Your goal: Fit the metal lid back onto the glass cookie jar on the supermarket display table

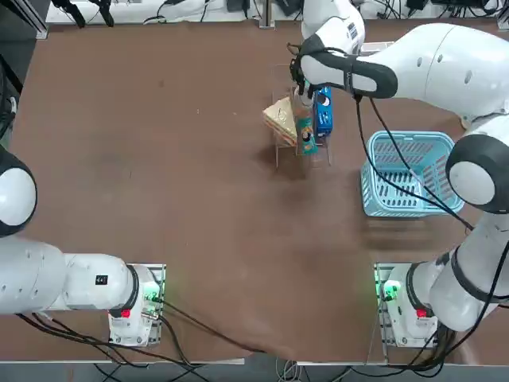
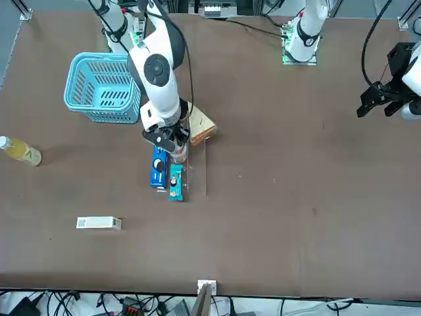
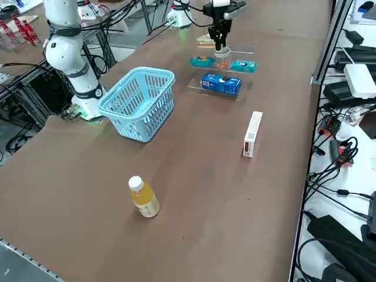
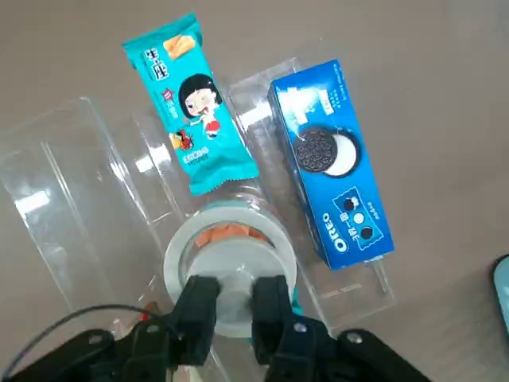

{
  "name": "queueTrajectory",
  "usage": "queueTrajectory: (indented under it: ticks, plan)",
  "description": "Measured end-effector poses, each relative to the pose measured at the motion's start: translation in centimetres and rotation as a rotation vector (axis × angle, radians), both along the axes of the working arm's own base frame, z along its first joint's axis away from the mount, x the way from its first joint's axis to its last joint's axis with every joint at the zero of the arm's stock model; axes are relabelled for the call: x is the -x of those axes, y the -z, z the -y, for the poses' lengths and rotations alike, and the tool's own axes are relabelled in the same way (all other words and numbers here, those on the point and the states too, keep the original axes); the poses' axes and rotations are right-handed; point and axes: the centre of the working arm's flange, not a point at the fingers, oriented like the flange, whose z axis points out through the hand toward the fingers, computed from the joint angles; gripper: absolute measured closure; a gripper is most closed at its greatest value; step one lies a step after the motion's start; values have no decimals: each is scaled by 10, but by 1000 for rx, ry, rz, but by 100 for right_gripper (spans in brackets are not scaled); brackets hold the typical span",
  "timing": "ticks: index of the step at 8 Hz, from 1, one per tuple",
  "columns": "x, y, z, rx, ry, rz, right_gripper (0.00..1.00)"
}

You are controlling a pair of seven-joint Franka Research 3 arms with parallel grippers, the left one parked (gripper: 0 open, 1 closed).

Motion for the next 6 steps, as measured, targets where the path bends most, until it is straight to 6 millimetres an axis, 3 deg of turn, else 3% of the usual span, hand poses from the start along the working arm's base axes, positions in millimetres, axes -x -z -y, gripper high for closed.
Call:
queueTrajectory:
  ticks: [6]
  plan:
    - [3, 3, -6, 2, -9, -2, 72]
